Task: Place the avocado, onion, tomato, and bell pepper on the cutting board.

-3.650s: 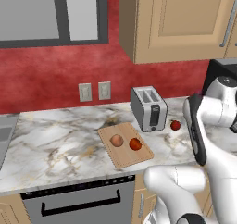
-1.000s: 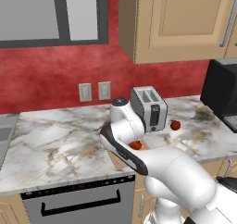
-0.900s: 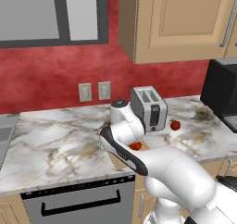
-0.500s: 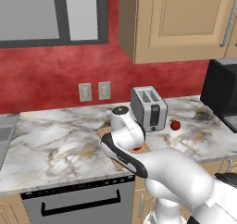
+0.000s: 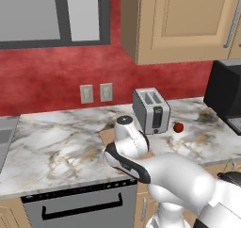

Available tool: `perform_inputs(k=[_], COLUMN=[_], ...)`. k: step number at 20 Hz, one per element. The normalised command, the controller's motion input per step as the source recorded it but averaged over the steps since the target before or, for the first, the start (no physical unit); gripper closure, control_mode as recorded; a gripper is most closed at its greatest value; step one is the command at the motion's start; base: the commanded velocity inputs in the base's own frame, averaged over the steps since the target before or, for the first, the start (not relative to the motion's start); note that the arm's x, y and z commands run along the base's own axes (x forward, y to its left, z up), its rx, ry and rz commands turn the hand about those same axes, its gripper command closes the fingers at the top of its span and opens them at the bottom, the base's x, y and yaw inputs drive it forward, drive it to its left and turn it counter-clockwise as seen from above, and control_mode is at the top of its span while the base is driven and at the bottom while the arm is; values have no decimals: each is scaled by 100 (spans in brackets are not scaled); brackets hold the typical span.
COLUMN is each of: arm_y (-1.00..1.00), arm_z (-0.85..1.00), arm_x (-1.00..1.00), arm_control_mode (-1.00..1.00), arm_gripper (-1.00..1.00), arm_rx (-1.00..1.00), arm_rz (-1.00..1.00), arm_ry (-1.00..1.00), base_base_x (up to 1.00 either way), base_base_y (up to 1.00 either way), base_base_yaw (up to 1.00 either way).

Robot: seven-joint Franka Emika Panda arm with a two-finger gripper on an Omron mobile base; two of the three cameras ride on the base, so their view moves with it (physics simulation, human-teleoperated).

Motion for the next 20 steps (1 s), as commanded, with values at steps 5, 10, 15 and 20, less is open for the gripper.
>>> perform_inputs(k=[5, 10, 15, 20], arm_y=[-19, -15, 0, 0], arm_z=[-20, -15, -26, -23], arm_x=[1, 14, 16, 9], arm_control_mode=[-100, -100, -100, -100], arm_gripper=[100, 100, 100, 100], arm_rx=[1, 0, 0, 0], arm_rz=[0, 0, 0, 0], arm_ry=[0, 0, 1, 0], base_base_x=[0, 0, 0, 0], base_base_y=[0, 0, 0, 0], base_base_yaw=[0, 0, 0, 0])
